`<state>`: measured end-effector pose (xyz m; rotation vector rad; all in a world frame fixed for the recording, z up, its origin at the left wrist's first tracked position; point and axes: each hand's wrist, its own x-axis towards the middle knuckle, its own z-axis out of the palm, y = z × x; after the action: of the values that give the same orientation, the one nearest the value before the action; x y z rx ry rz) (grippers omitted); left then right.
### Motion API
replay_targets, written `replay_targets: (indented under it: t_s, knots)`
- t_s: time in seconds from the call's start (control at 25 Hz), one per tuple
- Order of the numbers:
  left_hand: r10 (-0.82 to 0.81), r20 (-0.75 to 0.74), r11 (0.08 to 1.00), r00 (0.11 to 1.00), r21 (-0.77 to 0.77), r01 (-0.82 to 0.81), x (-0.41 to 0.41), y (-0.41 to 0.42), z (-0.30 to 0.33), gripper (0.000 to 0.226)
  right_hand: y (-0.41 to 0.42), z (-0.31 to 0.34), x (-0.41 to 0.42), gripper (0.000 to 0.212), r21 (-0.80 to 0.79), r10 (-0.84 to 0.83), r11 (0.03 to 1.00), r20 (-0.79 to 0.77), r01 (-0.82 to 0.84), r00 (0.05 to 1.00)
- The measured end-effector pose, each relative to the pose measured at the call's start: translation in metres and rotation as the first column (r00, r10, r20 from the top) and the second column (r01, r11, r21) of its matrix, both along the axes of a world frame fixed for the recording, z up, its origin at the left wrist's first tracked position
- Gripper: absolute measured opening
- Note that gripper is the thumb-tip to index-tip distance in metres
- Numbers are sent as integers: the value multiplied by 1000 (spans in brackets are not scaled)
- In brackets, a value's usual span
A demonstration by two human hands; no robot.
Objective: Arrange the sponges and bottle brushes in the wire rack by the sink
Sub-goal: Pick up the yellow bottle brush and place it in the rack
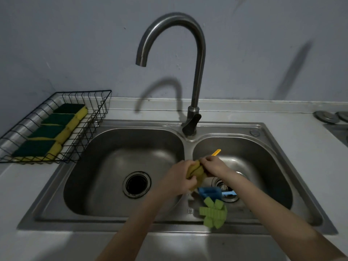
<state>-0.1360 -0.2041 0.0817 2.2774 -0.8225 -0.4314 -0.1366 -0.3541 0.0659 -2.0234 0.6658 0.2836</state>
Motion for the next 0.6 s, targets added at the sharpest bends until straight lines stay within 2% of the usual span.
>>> replay_targets:
  t_s: [0.44, 0.6]
  knots:
    - [189, 43, 978, 981, -96, -184, 0, 96, 9, 47, 91, 20, 11, 22, 25, 54, 998, 98, -57, 994]
    - [240, 18, 968, 971, -82, -238, 6, 139, 11, 57, 134, 22, 21, 24, 53, 83, 995, 108, -89, 991]
